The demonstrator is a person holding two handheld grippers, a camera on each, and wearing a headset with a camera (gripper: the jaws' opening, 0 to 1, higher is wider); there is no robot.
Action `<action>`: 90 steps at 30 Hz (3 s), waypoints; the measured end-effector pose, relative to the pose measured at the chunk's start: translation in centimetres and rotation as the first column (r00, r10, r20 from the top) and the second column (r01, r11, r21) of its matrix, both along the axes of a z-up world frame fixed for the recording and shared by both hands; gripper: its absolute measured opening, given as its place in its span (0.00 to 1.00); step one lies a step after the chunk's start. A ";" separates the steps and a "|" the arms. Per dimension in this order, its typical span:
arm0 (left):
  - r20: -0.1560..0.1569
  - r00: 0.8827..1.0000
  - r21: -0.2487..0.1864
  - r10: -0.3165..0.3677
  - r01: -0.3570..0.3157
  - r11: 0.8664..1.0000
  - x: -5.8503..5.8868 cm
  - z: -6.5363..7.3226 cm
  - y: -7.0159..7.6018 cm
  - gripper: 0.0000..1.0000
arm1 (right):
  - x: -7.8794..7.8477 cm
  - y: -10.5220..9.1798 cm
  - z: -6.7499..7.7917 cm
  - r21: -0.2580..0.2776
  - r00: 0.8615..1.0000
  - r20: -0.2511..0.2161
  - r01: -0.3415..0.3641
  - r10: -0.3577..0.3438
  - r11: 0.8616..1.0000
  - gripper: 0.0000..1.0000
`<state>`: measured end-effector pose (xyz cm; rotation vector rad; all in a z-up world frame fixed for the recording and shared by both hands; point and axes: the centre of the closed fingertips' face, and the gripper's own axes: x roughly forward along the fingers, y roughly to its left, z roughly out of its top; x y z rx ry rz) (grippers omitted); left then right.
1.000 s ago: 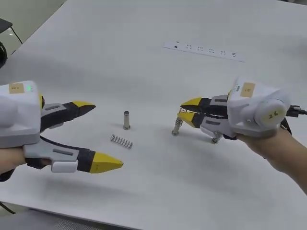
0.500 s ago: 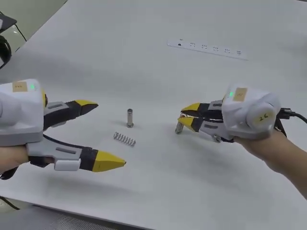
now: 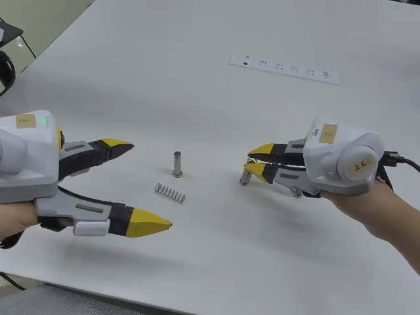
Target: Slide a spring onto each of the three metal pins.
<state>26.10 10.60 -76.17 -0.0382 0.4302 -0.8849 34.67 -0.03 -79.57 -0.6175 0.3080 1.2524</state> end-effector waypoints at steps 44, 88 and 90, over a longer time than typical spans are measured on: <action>0.001 1.000 -0.001 0.011 -0.011 1.000 -0.1 0.0 0.3 0.96 | 0.2 -0.3 -1.3 -0.029 0.999 0.040 -0.010 0.011 1.000 0.08; 0.013 1.000 -0.007 0.012 -0.012 1.000 0.4 1.0 0.4 0.97 | -1.6 -1.1 2.7 0.181 0.986 -0.137 0.123 -0.099 0.976 0.31; 0.012 1.000 -0.007 0.012 -0.012 1.000 0.4 1.0 0.4 0.98 | -1.8 -1.3 2.7 0.178 0.985 -0.137 0.125 -0.101 0.976 0.32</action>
